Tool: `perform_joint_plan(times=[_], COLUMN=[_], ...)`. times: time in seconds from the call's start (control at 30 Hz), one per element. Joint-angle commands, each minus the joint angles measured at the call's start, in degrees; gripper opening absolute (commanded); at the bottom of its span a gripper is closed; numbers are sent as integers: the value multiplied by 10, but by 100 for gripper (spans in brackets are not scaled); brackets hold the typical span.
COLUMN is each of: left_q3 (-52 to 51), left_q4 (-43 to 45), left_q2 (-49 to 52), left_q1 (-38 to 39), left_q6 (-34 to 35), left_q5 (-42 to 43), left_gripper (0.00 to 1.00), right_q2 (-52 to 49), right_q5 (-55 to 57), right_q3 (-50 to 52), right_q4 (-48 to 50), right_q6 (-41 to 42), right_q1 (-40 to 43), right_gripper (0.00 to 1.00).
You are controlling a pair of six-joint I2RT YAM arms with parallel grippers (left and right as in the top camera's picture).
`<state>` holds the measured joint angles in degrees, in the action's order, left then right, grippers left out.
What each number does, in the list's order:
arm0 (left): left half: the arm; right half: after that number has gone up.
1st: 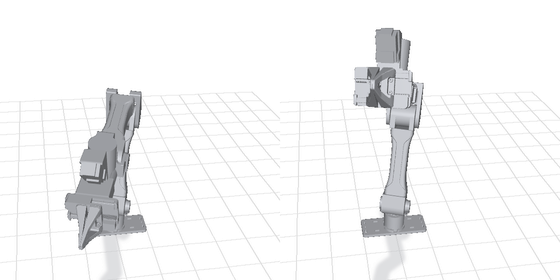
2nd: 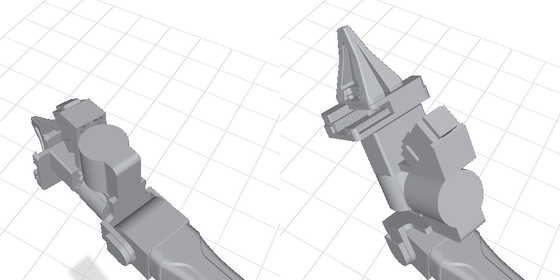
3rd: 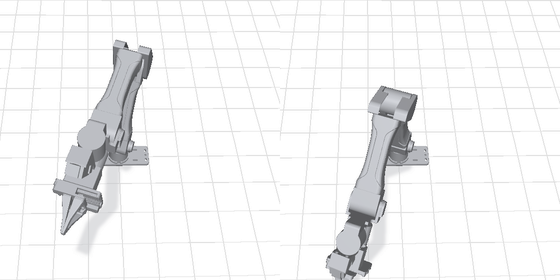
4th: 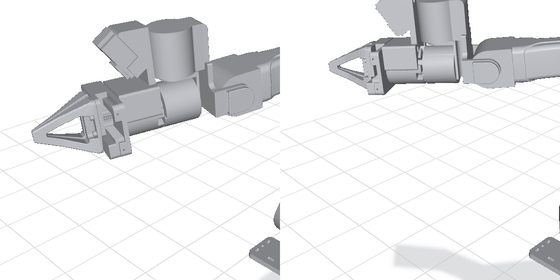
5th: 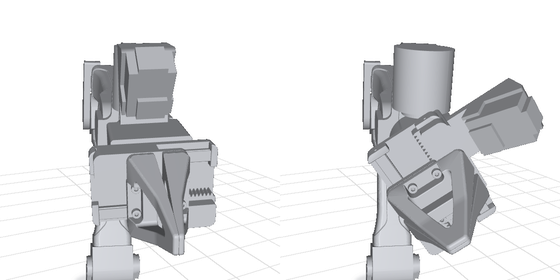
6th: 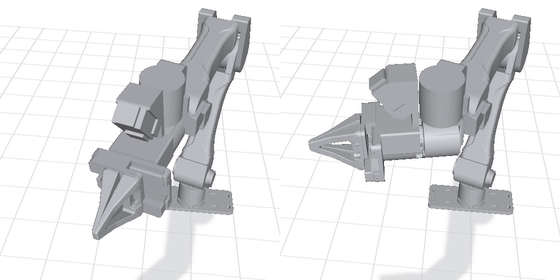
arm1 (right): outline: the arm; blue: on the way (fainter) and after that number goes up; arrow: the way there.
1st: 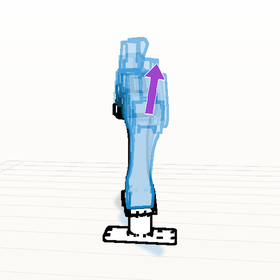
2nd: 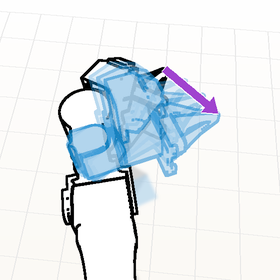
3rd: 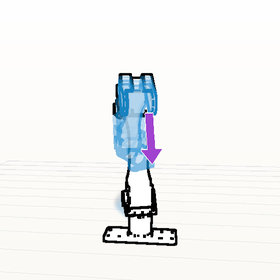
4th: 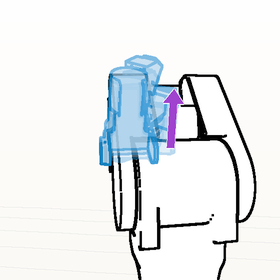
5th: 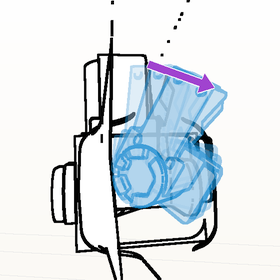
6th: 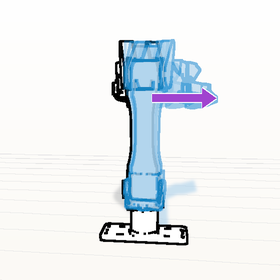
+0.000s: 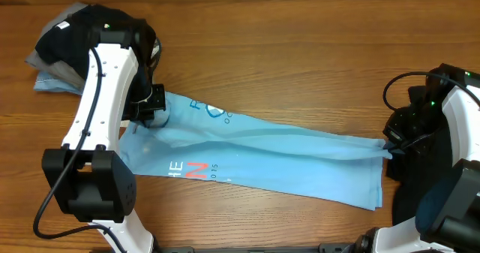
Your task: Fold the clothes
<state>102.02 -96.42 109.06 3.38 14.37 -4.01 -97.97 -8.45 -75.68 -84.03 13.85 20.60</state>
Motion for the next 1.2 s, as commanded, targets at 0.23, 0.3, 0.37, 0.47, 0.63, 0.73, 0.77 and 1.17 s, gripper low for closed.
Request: perform_joint_plan(times=[0.23, 0.3, 0.37, 0.47, 0.63, 0.73, 0.77, 1.17], left_q3=[-26, -26, -26, -26, -26, -26, -26, -31], left_q4=[6, 5, 2, -4, -4, -4, -4, 49], left_q2=[-10, -10, -10, -10, -10, -10, -10, -10], left_q1=[-1, -1, -1, -1, -1, -1, -1, 0], left_q6=[-15, -16, -16, -16, -15, -15, -15, -8], left_q5=[-26, -28, -36, -40, -40, -41, -41, 15], left_gripper=[5, 5, 6, 11, 26, 37, 40, 58], right_q2=[16, 16, 16, 16, 16, 16, 16, 16], right_q5=[21, 26, 25, 26, 30, 59, 62, -21], right_q3=[89, 105, 108, 108, 108, 108, 108, 108], right_q4=[26, 32, 35, 33, 30, 30, 32, 101], right_q6=[-4, -4, -4, -4, -1, 31, 33, 24], right_q1=[2, 2, 2, 2, 2, 2, 2, 2], right_gripper=[4, 4, 5, 10, 49, 55, 57, 55])
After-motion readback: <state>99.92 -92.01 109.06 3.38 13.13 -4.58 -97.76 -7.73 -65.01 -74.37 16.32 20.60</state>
